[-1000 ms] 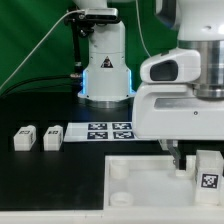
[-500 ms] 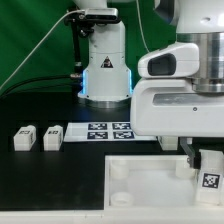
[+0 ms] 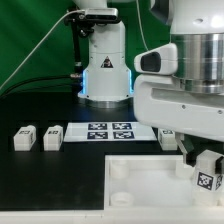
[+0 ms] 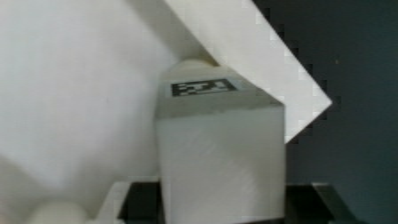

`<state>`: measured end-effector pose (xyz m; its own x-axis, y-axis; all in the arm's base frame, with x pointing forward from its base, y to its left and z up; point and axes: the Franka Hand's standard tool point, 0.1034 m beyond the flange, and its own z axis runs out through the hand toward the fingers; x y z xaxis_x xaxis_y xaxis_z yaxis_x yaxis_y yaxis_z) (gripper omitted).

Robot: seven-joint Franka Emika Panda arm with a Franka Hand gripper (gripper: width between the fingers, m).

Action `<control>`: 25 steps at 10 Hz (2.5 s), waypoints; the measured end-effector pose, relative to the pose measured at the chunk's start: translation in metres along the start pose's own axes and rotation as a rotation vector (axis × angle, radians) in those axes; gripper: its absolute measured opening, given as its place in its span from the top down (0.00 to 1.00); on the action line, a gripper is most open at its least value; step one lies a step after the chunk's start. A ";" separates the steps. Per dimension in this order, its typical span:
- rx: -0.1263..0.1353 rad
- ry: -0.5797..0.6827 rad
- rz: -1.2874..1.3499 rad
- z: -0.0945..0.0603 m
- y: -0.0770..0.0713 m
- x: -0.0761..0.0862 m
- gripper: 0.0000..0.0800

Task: Assemble one leg

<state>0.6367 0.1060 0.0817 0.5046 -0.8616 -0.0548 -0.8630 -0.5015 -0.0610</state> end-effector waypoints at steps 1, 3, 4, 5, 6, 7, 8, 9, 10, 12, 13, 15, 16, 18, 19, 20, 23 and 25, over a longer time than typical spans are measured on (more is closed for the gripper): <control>0.006 -0.035 0.216 0.000 0.003 0.002 0.63; 0.000 -0.066 0.522 0.000 0.006 0.003 0.63; -0.007 -0.067 0.601 0.000 0.006 0.003 0.63; -0.010 -0.067 0.650 -0.001 0.006 0.002 0.63; -0.010 -0.067 0.626 0.000 0.007 0.002 0.63; -0.011 -0.067 0.616 0.001 0.007 0.002 0.52; -0.010 -0.067 0.583 0.001 0.007 0.002 0.52; -0.010 -0.058 0.546 0.002 0.006 0.000 0.29; -0.003 -0.022 0.380 0.006 0.001 -0.008 0.21; 0.020 0.002 0.089 0.013 0.002 -0.019 0.19; 0.018 0.003 0.008 0.012 0.002 -0.016 0.19; 0.017 0.006 -0.184 0.012 0.003 -0.014 0.19; 0.018 0.012 -0.303 0.011 0.002 -0.015 0.19; 0.013 0.040 -0.632 0.008 0.000 -0.018 0.19; 0.007 0.044 -0.732 0.008 0.000 -0.018 0.19; -0.005 0.051 -0.881 0.008 0.001 -0.017 0.19; -0.002 0.057 -0.936 0.008 0.000 -0.015 0.19; 0.003 0.054 -0.864 0.009 0.000 -0.016 0.34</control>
Offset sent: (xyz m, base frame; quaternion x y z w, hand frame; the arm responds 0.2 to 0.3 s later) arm 0.0161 -0.0100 0.0042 0.0389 -0.0005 0.2347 0.9713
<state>0.6289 0.1202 0.0737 0.9816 -0.1812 0.0596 -0.1775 -0.9821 -0.0622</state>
